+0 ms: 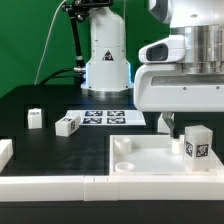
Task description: Assemble one leg
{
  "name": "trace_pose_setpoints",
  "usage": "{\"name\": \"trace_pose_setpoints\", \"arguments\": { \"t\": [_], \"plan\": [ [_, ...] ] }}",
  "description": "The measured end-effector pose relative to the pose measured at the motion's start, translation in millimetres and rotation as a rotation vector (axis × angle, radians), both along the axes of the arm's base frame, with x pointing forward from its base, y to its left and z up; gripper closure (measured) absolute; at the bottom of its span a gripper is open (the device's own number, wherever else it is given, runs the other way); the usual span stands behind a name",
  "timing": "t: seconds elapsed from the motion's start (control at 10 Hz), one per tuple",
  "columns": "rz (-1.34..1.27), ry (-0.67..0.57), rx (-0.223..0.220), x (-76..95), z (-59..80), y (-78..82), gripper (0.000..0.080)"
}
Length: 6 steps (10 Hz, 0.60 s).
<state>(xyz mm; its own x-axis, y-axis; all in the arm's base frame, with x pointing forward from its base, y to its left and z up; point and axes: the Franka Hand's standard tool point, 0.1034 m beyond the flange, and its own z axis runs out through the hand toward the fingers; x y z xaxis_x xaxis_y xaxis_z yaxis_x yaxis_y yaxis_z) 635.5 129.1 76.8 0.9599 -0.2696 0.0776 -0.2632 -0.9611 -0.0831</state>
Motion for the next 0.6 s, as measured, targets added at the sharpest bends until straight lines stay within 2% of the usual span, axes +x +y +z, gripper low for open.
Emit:
{"name": "trace_pose_setpoints", "arguments": {
  "t": [0.5, 0.6],
  "plan": [
    [0.454, -0.019, -0.056, 0.4, -0.4, -8.0, 0.0151],
    [0.474, -0.02, -0.058, 0.5, -0.4, -8.6, 0.0151]
  ]
}}
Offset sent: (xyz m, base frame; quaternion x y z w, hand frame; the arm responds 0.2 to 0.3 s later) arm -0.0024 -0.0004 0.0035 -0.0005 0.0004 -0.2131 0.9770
